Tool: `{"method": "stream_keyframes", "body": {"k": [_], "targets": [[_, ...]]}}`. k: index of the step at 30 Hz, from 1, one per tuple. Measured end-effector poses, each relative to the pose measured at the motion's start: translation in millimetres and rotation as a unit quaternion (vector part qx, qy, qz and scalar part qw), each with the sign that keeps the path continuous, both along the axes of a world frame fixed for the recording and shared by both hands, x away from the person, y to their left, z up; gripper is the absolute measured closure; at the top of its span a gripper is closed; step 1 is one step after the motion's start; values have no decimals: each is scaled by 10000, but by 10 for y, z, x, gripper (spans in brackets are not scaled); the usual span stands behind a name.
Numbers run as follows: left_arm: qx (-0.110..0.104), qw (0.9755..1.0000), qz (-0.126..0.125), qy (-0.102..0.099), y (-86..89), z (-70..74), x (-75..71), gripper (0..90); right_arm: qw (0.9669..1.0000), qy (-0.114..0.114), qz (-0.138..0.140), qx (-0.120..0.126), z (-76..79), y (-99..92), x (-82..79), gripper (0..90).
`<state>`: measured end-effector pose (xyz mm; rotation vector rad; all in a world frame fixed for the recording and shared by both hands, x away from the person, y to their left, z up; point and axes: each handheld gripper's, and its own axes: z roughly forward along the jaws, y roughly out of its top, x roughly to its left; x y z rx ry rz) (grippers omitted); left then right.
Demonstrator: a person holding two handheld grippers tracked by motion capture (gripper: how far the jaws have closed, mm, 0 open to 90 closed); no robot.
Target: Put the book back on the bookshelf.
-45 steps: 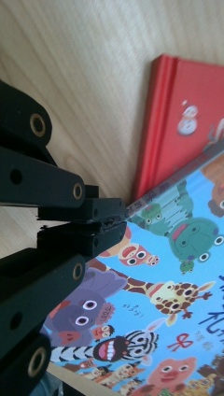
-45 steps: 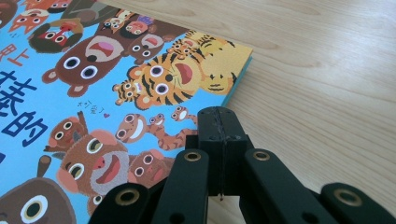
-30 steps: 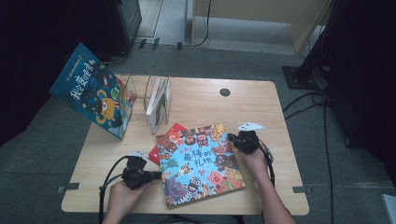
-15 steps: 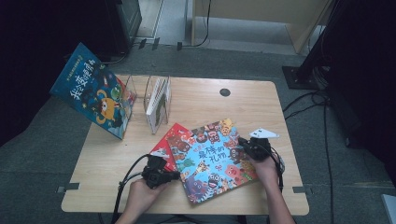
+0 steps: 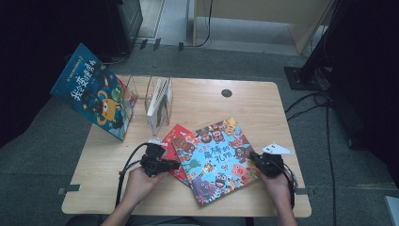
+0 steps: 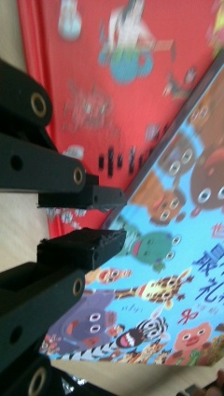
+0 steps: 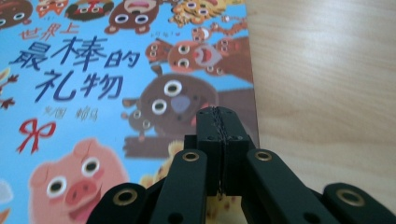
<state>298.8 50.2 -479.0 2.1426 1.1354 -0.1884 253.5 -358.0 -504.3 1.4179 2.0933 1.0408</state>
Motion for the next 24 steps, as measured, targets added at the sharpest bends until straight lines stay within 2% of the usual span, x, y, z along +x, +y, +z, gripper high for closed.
{"method": "stream_keyframes", "body": {"k": [3, 7, 9, 11, 14, 16, 20, 24], "targets": [[54, 9999, -16, -103, 55, 21, 91, 661, 10000, 22, -68, -10, 3, -35, -105, 894], [27, 9994, -42, -346, 108, 52, 168, 562, 9999, 38, -152, 3, 1, -74, -238, 895], [15, 9993, -37, -377, 128, 61, 209, 524, 9998, 43, -183, -13, 1, -89, -302, 896], [25, 9993, -54, -369, 140, 60, 232, 486, 9997, 40, -231, -26, 0, -110, -378, 897], [-31, 9997, -31, -248, 181, 44, 310, 467, 9995, 53, -297, -33, -2, -146, -468, 900], [-53, 9997, -11, -248, 189, 38, 331, 456, 9994, 49, -345, -19, -5, -169, -516, 900], [-139, 9994, -123, -285, 196, 25, 352, 435, 9992, 52, -405, -18, -9, -205, -613, 900], [-147, 9993, -170, -286, 204, 14, 363, 393, 9990, 174, -416, -31, -16, -239, -684, 900]]}}
